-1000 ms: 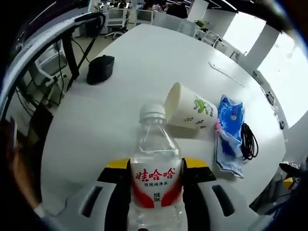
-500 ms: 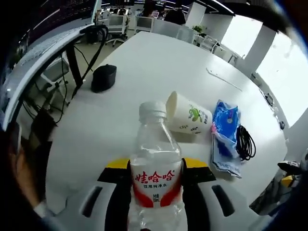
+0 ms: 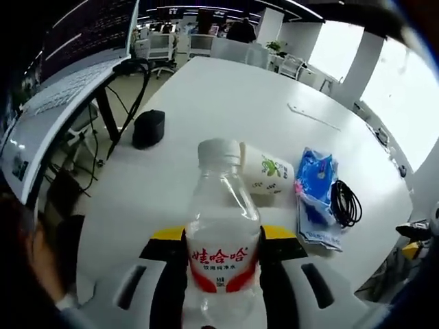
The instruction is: Arrange the tabletop items into an orderly group along one side of the table until the central work area is clear of visible clutter.
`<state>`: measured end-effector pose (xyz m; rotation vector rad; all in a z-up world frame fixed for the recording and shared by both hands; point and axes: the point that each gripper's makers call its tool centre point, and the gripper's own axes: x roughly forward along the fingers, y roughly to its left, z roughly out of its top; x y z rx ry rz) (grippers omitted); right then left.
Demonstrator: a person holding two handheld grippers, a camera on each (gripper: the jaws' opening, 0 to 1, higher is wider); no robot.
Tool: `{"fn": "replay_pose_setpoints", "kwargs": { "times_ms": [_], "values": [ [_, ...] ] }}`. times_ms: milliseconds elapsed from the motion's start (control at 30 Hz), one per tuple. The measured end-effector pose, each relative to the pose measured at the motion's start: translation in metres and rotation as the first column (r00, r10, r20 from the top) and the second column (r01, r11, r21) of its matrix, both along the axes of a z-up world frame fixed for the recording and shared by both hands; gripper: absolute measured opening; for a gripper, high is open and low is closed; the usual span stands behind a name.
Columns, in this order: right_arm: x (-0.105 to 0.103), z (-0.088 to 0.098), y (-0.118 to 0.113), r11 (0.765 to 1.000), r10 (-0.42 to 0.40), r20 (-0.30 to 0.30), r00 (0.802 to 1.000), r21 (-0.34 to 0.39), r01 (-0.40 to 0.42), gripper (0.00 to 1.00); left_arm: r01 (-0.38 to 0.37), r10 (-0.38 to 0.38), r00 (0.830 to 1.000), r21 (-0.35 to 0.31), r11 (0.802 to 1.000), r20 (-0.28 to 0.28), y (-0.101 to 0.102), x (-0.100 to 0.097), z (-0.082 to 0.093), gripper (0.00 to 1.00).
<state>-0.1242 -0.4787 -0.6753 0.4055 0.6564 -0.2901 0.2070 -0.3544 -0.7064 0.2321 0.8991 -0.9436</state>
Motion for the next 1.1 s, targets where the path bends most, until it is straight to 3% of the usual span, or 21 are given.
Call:
{"fn": "replay_pose_setpoints", "kwargs": {
  "times_ms": [200,467,1100],
  "values": [
    [-0.002,-0.002,0.002,1.000,0.003,-0.008,1.000,0.004,-0.003,0.53,0.019,-0.019,1.000,-0.007,1.000,0.025,0.003,-0.006,0.005,0.39],
    [0.002,-0.001,0.004,1.000,0.009,-0.004,1.000,0.004,-0.009,0.53,0.093,-0.093,0.990,0.013,0.996,0.102,0.006,-0.016,0.012,0.39],
    [0.007,-0.004,0.009,1.000,0.027,-0.010,1.000,0.008,-0.027,0.52,0.123,-0.119,0.980,-0.011,0.992,0.160,0.022,-0.029,0.021,0.39]
  ]
}}
